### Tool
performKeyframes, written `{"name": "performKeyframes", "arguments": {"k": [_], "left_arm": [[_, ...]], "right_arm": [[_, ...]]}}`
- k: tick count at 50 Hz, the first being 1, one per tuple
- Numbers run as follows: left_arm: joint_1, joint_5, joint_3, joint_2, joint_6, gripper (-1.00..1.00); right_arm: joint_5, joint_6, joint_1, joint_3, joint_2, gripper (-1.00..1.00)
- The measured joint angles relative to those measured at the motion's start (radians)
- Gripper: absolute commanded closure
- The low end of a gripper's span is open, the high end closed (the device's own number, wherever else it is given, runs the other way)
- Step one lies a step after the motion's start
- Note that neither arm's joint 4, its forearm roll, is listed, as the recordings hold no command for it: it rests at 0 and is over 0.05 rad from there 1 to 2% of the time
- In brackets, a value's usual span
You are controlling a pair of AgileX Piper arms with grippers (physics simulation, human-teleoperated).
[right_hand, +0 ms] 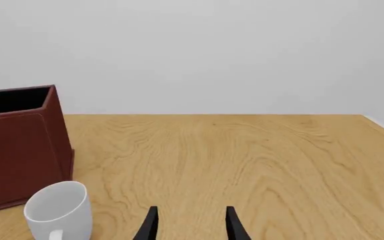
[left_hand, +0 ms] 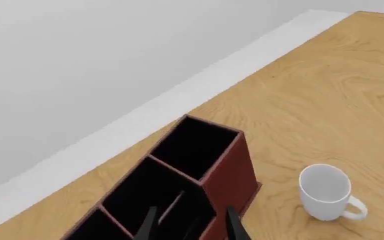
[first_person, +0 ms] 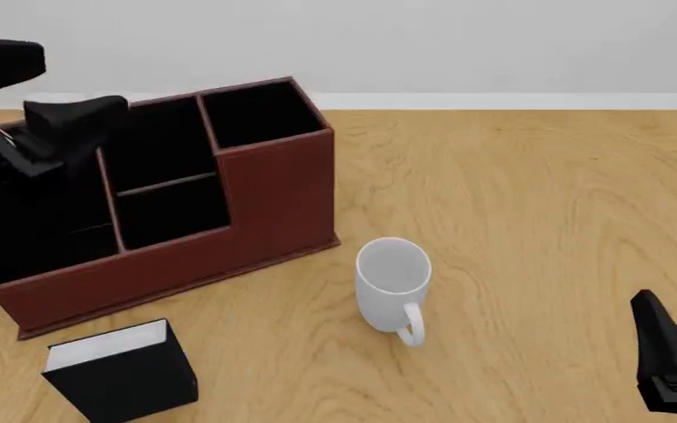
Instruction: Pick up the book and place it in the front compartment of the caddy.
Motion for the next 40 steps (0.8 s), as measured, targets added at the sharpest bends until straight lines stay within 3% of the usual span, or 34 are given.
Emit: {"name": "performKeyframes", "arguments": {"k": [14, 27, 32, 40], "left_arm": [[-0.127, 0.281, -0.224, 0.186, 0.164, -1.0], [-0.197, 0.607, -0.441, 0.354, 0.221, -1.0], [-0.222, 0.689, -0.463, 0.398, 0.22, -1.0], [-0.238, 0.759, -0.418, 0.451, 0.211, -1.0]], "right_arm": [[-0.002, 0.0, 0.0, 0.0, 0.002, -1.0], [-0.003, 0.0, 0.0, 0.0, 0.002, -1.0], [-0.003, 0.0, 0.0, 0.0, 0.003, -1.0], [-0.003, 0.0, 0.0, 0.0, 0.003, -1.0]]}}
